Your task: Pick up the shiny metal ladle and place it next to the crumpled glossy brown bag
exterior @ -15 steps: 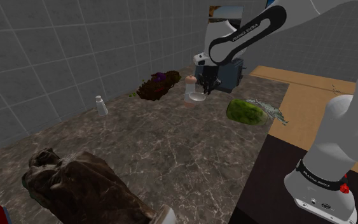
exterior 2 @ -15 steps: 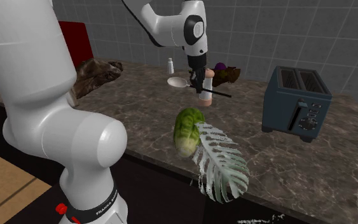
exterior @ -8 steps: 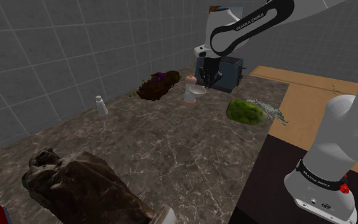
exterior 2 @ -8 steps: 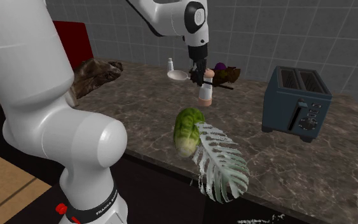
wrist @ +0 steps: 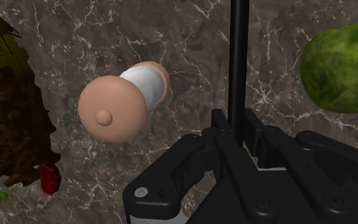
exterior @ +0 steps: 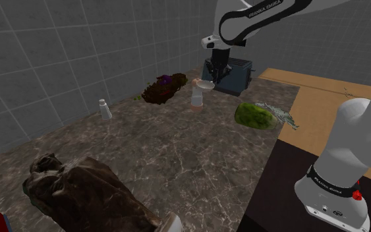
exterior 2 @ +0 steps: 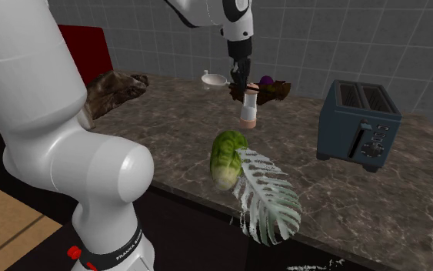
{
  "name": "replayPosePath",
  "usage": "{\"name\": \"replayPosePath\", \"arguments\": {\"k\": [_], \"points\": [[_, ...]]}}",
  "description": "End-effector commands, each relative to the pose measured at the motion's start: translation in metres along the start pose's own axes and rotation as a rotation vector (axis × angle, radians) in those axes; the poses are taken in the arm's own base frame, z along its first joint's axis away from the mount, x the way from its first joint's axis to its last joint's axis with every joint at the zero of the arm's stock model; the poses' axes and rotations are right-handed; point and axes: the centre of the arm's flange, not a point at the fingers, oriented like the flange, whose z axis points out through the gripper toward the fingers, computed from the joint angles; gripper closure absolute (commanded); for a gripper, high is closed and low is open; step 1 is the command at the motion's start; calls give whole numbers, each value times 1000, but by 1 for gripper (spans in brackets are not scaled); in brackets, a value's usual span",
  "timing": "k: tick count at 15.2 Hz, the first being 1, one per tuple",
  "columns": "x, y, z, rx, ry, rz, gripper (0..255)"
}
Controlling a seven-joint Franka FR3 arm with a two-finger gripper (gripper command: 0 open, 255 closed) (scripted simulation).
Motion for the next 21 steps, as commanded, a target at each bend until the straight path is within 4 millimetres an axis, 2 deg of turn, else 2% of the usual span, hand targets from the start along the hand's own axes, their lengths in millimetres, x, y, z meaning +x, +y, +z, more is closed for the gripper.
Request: {"name": "replayPosePath", "arguments": {"k": [1,11,21], "points": [[-2,1,-10,0,0,0,255],[-7,6,-60,0,0,0,255],[121,36,-71,0,0,0,255]]}}
